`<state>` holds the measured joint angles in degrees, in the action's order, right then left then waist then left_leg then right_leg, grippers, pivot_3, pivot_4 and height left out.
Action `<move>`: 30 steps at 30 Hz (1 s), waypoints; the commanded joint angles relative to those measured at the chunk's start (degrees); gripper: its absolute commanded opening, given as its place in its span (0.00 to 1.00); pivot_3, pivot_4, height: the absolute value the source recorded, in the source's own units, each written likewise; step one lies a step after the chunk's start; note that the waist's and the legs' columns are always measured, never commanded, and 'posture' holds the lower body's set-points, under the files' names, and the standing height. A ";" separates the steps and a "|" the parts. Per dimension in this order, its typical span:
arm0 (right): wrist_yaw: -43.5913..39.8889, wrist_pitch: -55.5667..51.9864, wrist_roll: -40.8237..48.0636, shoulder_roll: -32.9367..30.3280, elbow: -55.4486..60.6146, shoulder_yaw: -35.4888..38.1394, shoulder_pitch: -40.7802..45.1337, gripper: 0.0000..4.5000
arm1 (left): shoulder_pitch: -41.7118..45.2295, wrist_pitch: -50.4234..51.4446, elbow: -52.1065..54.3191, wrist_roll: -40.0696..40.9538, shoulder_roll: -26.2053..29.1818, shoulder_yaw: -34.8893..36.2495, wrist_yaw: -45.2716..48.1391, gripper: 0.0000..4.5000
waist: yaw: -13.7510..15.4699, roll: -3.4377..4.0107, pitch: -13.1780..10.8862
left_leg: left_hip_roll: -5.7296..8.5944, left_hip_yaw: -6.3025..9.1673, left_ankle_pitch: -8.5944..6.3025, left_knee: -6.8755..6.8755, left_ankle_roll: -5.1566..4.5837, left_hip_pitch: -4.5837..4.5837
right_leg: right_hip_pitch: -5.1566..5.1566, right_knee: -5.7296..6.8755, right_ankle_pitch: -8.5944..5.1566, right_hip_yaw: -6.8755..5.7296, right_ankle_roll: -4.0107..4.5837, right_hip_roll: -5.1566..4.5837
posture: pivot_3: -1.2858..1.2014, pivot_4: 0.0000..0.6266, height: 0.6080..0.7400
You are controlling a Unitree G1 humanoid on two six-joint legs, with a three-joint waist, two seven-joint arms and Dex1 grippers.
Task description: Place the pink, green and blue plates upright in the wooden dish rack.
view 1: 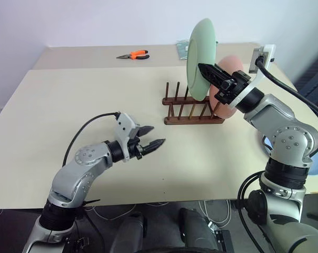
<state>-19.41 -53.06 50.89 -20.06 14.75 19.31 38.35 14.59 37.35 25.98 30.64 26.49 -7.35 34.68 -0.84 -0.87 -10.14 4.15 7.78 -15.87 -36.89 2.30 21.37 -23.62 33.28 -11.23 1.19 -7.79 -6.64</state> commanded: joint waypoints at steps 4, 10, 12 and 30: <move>2.24 -0.50 1.77 -1.97 -4.27 1.94 2.99 0.00 | -0.04 0.07 2.28 -0.01 -0.37 0.05 -0.25 0.69 | 0.06 0.02 0.00 | 0.01 -0.03 0.00 -0.02 0.00 0.01 | 0.02 -0.01 0.00 0.01 -0.01 0.00 | 0.52 0.24 1.00; 1.26 0.08 0.61 -3.49 -9.03 0.78 4.68 0.16 | -0.01 -0.13 2.25 -0.42 -0.30 0.02 -0.44 0.70 | 0.08 0.02 0.00 | 0.01 -0.04 0.00 -0.03 -0.01 0.01 | 0.02 -0.01 0.01 0.01 -0.03 0.00 | 0.52 0.24 1.00; -1.92 5.66 -5.35 -6.06 -7.74 -3.08 4.46 0.32 | 0.03 -0.14 2.37 -0.68 -0.33 -0.25 -0.58 0.70 | 0.12 0.04 -0.01 | 0.01 -0.04 0.00 -0.04 -0.01 0.01 | 0.02 -0.01 0.01 0.00 -0.03 0.00 | 0.52 0.24 1.00; -17.61 18.93 -22.03 -30.38 -0.99 13.10 -33.33 0.98 | 4.63 -1.83 -2.35 -4.57 -0.99 -6.72 4.28 0.70 | 1.60 0.14 0.02 | 0.00 -0.11 -0.06 -0.12 -0.12 0.00 | 0.21 -0.17 -0.06 0.00 -0.06 -0.05 | 0.52 0.24 1.00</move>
<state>-35.56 -34.58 30.95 -49.40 9.86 32.40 7.79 18.22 36.89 23.30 26.62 25.64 -13.51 37.84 0.75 -0.73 -10.12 4.16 7.63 -15.93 -37.00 2.18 21.38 -23.42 33.13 -11.29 1.20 -7.85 -6.69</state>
